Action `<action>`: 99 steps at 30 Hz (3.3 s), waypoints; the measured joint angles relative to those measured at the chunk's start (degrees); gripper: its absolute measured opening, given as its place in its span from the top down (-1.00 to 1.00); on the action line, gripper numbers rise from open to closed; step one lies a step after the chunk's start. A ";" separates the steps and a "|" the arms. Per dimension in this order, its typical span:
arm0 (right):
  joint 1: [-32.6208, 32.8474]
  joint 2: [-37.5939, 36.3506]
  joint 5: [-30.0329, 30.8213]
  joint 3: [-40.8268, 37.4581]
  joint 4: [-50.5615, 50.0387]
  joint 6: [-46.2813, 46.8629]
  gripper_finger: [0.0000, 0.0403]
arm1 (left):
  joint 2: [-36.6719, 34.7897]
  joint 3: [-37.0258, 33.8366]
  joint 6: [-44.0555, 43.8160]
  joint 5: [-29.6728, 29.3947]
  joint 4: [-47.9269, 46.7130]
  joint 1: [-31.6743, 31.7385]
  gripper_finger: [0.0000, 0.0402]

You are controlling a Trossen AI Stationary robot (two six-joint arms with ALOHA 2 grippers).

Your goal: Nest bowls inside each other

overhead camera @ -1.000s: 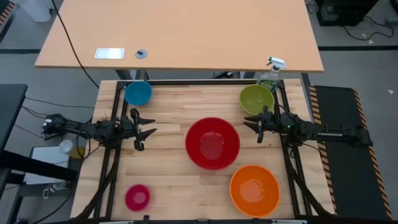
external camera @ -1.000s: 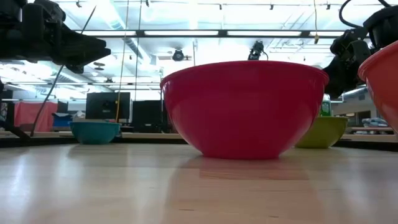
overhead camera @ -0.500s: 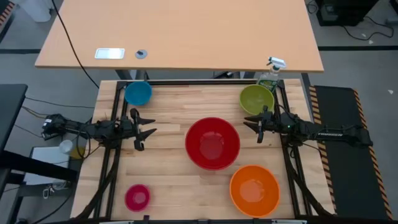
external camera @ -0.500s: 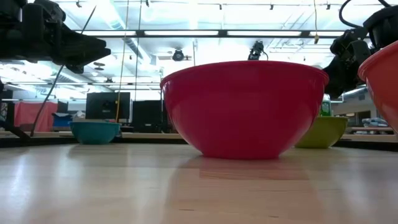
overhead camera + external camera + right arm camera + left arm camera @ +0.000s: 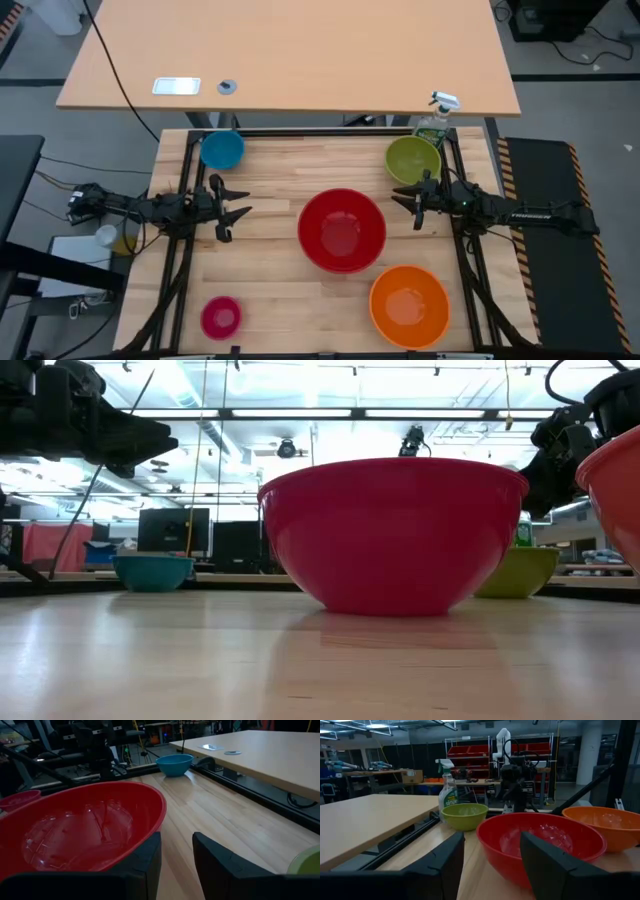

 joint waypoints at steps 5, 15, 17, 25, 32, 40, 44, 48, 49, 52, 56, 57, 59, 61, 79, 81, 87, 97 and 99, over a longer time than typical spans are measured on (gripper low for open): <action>0.00 -0.01 0.00 -0.02 0.00 -0.02 0.40 | 0.00 0.01 0.00 0.01 -0.02 -0.01 0.03; 0.00 -0.01 0.00 0.00 0.00 0.00 0.40 | 0.00 -0.01 0.00 0.01 -0.01 -0.01 0.03; 0.00 0.01 0.00 0.00 0.00 0.00 0.40 | 0.00 0.00 0.00 0.02 -0.01 0.01 0.03; 0.00 -0.01 0.00 -0.02 0.00 0.00 0.40 | 0.00 -0.01 0.00 0.00 -0.02 0.00 0.03; 0.00 -0.01 0.00 0.00 0.00 -0.02 0.40 | -0.01 0.00 0.00 0.01 -0.01 0.01 0.03; 0.00 -0.01 0.00 -0.01 0.00 -0.01 0.40 | 0.00 0.00 -0.25 0.02 0.04 0.01 0.03; 0.00 -0.01 0.00 0.00 0.00 -0.02 0.40 | -0.02 -0.01 -5.97 0.06 0.12 -0.05 0.03; -0.08 0.00 2.16 -0.01 0.46 -7.52 0.40 | -0.02 -0.01 -8.54 0.04 3.11 -0.01 0.03; -0.10 0.00 2.74 0.00 0.81 -9.13 0.40 | -0.02 0.00 -8.52 0.06 4.23 -0.01 0.03; -0.11 0.01 5.46 0.00 1.41 -12.31 0.40 | -0.02 -0.01 -8.63 0.06 6.49 -0.01 0.03; -0.11 -0.01 8.11 -0.01 2.63 -12.50 0.40 | -0.02 0.00 -8.60 0.06 6.93 -0.01 0.03; -0.11 0.01 8.33 -0.01 2.84 -12.49 0.40 | -0.02 0.01 -8.59 0.06 6.95 -0.01 0.03; -0.11 0.00 8.17 -0.01 4.38 -10.02 0.40 | 0.00 -0.01 -8.60 0.06 7.46 -0.01 0.03; -0.08 -0.01 5.94 -0.02 6.22 -2.45 0.40 | 0.00 -0.01 -8.51 0.06 9.67 -0.01 0.03; 3.91 6.86 -4.97 9.51 13.79 27.09 0.44 | 0.43 3.60 -2.47 4.23 14.64 -0.14 0.03; 6.53 11.17 -2.50 15.07 6.74 25.84 0.47 | 1.15 6.74 -2.44 4.23 9.80 -0.10 0.03; 15.63 26.32 4.63 33.53 -16.39 27.04 0.56 | 4.26 13.42 0.18 4.19 1.27 -0.10 0.03; 29.60 50.74 11.74 60.98 -50.76 39.81 0.60 | 6.43 15.74 -0.48 4.19 0.70 -0.17 0.03; 31.21 55.41 10.57 66.18 -58.77 43.49 0.60 | 6.40 15.86 -0.59 4.20 0.68 -0.17 0.03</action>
